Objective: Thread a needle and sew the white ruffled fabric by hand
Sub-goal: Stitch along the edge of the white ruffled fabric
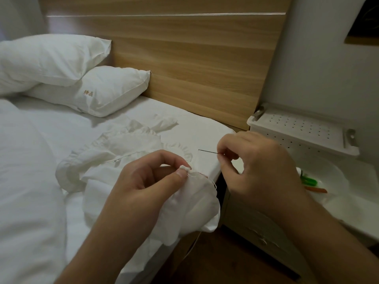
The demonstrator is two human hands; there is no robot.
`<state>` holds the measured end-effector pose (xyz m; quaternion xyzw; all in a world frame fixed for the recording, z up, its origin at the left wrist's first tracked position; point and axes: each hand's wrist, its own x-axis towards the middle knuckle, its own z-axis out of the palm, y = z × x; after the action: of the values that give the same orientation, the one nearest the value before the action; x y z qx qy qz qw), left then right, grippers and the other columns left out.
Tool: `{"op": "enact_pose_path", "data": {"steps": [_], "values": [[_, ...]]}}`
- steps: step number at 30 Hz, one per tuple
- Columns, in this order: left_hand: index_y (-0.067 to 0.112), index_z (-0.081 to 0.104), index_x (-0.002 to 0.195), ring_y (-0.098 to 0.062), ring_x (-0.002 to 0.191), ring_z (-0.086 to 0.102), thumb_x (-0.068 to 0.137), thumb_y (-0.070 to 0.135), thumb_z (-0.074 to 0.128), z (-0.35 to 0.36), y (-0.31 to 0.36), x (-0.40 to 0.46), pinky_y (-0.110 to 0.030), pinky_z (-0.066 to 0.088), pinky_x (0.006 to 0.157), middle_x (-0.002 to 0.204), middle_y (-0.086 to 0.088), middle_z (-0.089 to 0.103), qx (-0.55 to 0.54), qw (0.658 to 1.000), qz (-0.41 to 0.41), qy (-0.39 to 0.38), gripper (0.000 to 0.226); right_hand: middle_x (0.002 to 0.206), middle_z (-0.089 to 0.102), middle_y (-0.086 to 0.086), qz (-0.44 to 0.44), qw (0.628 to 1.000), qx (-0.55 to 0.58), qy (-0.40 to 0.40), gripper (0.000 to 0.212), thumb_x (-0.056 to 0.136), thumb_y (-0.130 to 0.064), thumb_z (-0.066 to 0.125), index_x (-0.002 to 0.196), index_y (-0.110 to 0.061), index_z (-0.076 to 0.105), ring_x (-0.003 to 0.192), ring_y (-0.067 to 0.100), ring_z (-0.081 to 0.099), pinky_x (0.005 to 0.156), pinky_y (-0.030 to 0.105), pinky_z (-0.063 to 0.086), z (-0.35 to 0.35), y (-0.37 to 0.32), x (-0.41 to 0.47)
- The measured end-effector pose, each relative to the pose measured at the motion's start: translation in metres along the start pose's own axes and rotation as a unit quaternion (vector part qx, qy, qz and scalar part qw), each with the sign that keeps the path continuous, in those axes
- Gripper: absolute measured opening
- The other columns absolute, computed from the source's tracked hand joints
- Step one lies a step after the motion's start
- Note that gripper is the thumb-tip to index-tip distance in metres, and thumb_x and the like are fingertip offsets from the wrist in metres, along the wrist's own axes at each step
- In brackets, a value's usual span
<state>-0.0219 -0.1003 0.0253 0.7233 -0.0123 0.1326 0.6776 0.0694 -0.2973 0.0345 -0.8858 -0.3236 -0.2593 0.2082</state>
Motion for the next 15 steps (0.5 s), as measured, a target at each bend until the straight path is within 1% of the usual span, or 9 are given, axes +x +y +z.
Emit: {"op": "enact_pose_path", "data": {"steps": [2, 3, 4, 5, 7, 9, 12, 13, 15], "values": [[0.015, 0.076, 0.092, -0.057, 0.095, 0.062, 0.085, 0.030, 0.068, 0.000, -0.001, 0.001, -0.050, 0.044, 0.079, 0.090, -0.030, 0.073, -0.013, 1.000, -0.010, -0.006, 0.018, 0.074, 0.062, -0.012, 0.024, 0.999, 0.036, 0.004, 0.003, 0.090, -0.029, 0.061, 0.090, -0.028, 0.064, 0.067, 0.008, 0.056, 0.058, 0.030, 0.053, 0.000, -0.003, 0.000], [0.015, 0.076, 0.092, -0.056, 0.095, 0.064, 0.086, 0.030, 0.068, -0.001, -0.001, 0.001, -0.050, 0.044, 0.080, 0.092, -0.030, 0.074, -0.017, 1.000, -0.014, -0.009, 0.018, 0.074, 0.063, -0.014, 0.039, 0.997, 0.063, 0.004, 0.001, 0.091, -0.028, 0.064, 0.091, -0.029, 0.064, 0.065, 0.006, 0.057, 0.056, 0.021, 0.049, 0.001, -0.004, 0.000], [0.015, 0.075, 0.091, -0.051, 0.089, 0.064, 0.085, 0.030, 0.068, -0.001, -0.001, 0.002, -0.049, 0.042, 0.079, 0.091, -0.030, 0.073, -0.019, 1.000, -0.017, -0.009, 0.018, 0.074, 0.064, -0.015, 0.055, 0.995, 0.087, 0.004, 0.005, 0.092, -0.026, 0.067, 0.091, -0.030, 0.065, 0.064, 0.003, 0.058, 0.054, 0.012, 0.044, 0.001, -0.005, -0.001], [0.015, 0.075, 0.090, -0.043, 0.082, 0.063, 0.085, 0.030, 0.067, -0.001, -0.001, 0.002, -0.047, 0.041, 0.077, 0.088, -0.029, 0.071, -0.020, 1.000, -0.017, -0.008, 0.018, 0.074, 0.065, -0.016, 0.068, 0.992, 0.106, 0.004, 0.008, 0.092, -0.024, 0.070, 0.090, -0.031, 0.065, 0.065, 0.000, 0.060, 0.052, 0.011, 0.043, 0.002, -0.005, -0.001], [0.016, 0.075, 0.087, -0.026, 0.078, 0.059, 0.084, 0.030, 0.067, -0.001, -0.001, 0.003, -0.042, 0.040, 0.073, 0.079, -0.017, 0.069, -0.017, 1.000, -0.011, -0.008, 0.016, 0.072, 0.067, -0.016, 0.092, 0.986, 0.139, 0.005, 0.012, 0.092, -0.021, 0.073, 0.089, -0.031, 0.066, 0.070, -0.004, 0.062, 0.057, 0.008, 0.045, 0.003, -0.007, -0.001], [0.017, 0.075, 0.087, -0.021, 0.078, 0.059, 0.084, 0.031, 0.067, 0.000, 0.000, 0.003, -0.038, 0.041, 0.073, 0.077, -0.010, 0.068, -0.011, 1.000, -0.007, -0.010, 0.016, 0.072, 0.070, -0.015, 0.128, 0.972, 0.196, -0.001, 0.013, 0.091, -0.019, 0.074, 0.088, -0.030, 0.068, 0.071, -0.001, 0.067, 0.058, 0.009, 0.049, 0.000, -0.009, 0.000], [0.017, 0.075, 0.088, -0.022, 0.076, 0.058, 0.084, 0.031, 0.067, -0.001, 0.000, 0.003, -0.040, 0.040, 0.072, 0.075, -0.011, 0.066, -0.005, 1.000, -0.005, -0.006, 0.017, 0.073, 0.075, -0.010, 0.173, 0.941, 0.288, -0.041, 0.013, 0.091, -0.017, 0.075, 0.086, -0.027, 0.070, 0.071, 0.006, 0.073, 0.062, 0.020, 0.058, -0.010, -0.014, 0.003], [0.017, 0.075, 0.089, -0.023, 0.076, 0.057, 0.084, 0.031, 0.067, -0.001, 0.000, 0.003, -0.041, 0.040, 0.072, 0.075, -0.012, 0.066, -0.005, 1.000, -0.004, -0.003, 0.017, 0.072, 0.076, -0.007, 0.182, 0.925, 0.327, -0.059, 0.011, 0.091, -0.014, 0.075, 0.086, -0.024, 0.071, 0.069, 0.009, 0.074, 0.062, 0.022, 0.058, -0.013, -0.015, 0.004], [0.016, 0.074, 0.089, -0.025, 0.075, 0.055, 0.085, 0.031, 0.067, -0.001, 0.001, 0.002, -0.044, 0.038, 0.073, 0.076, -0.019, 0.065, -0.006, 1.000, -0.001, -0.001, 0.017, 0.070, 0.076, 0.000, 0.193, 0.892, 0.400, -0.084, 0.009, 0.091, -0.009, 0.074, 0.086, -0.017, 0.073, 0.065, 0.014, 0.072, 0.058, 0.018, 0.053, -0.018, -0.017, 0.006]]}}
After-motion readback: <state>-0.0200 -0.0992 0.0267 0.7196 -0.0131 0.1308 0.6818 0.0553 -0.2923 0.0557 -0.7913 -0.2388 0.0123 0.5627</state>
